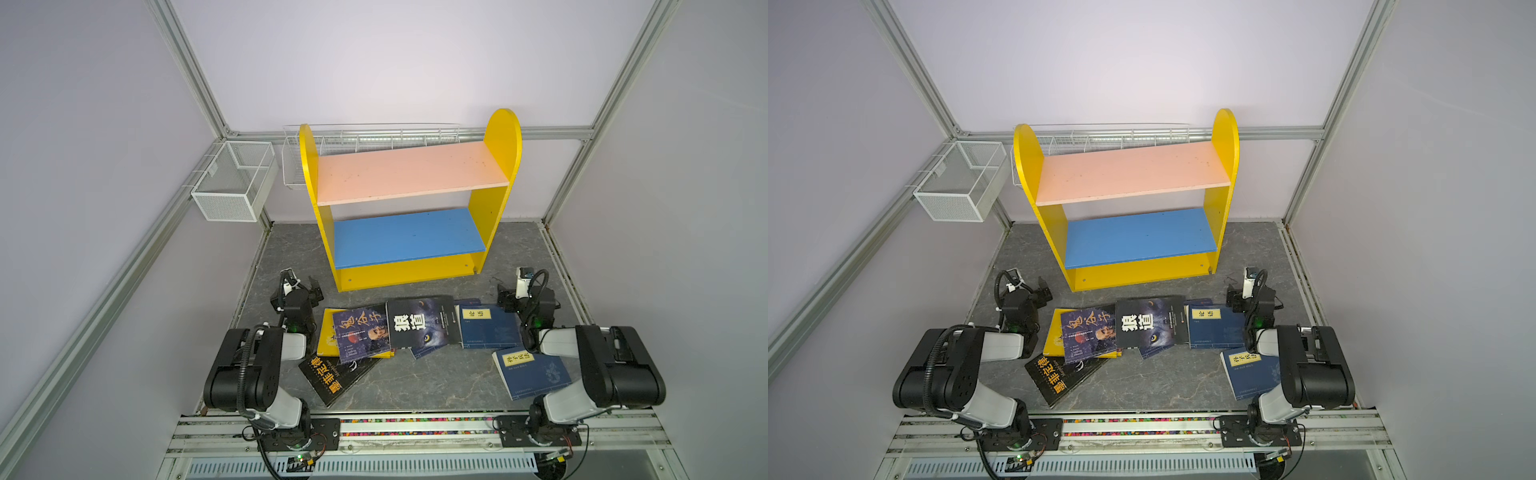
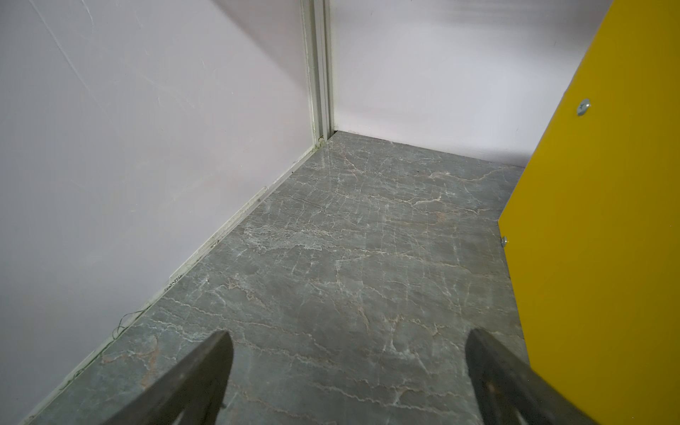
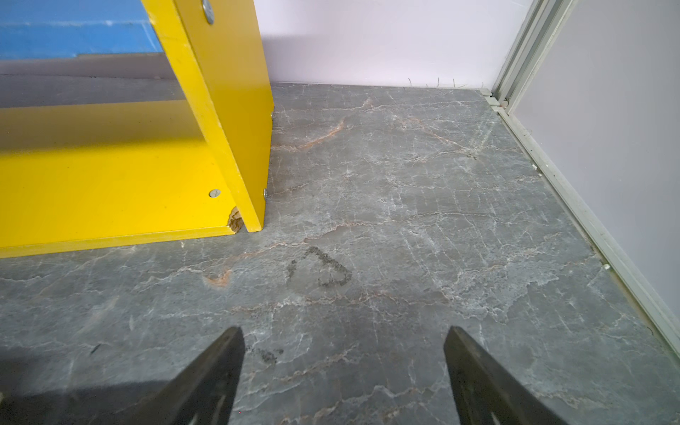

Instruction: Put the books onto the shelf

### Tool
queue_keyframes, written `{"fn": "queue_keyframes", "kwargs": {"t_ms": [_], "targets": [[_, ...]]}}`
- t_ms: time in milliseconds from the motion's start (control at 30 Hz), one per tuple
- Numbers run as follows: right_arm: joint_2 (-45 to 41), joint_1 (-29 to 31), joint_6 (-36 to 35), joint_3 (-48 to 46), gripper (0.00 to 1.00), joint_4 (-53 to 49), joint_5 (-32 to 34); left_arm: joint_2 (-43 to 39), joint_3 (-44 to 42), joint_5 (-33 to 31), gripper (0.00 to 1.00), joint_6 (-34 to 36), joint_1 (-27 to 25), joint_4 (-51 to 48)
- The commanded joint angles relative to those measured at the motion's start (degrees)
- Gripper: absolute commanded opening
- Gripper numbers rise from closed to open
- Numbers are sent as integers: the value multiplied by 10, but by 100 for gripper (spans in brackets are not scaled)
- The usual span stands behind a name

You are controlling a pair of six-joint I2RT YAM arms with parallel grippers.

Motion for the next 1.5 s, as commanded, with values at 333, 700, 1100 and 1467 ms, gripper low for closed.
{"fn": "queue_keyframes", "kwargs": {"t_ms": [333, 700, 1100, 1467], "targets": [[-2, -6, 0, 6, 88, 4, -10, 7, 4, 3, 99, 6, -1, 9], [-76, 17, 14, 131, 92, -273, 70, -166, 65, -149, 99, -32, -29, -241], [-253, 189, 237, 216, 93, -588, 21, -433, 98, -298, 99, -485, -276, -796], [-190, 271, 262, 193, 90, -697, -205, -224, 168, 57, 100, -432, -434, -611]]}}
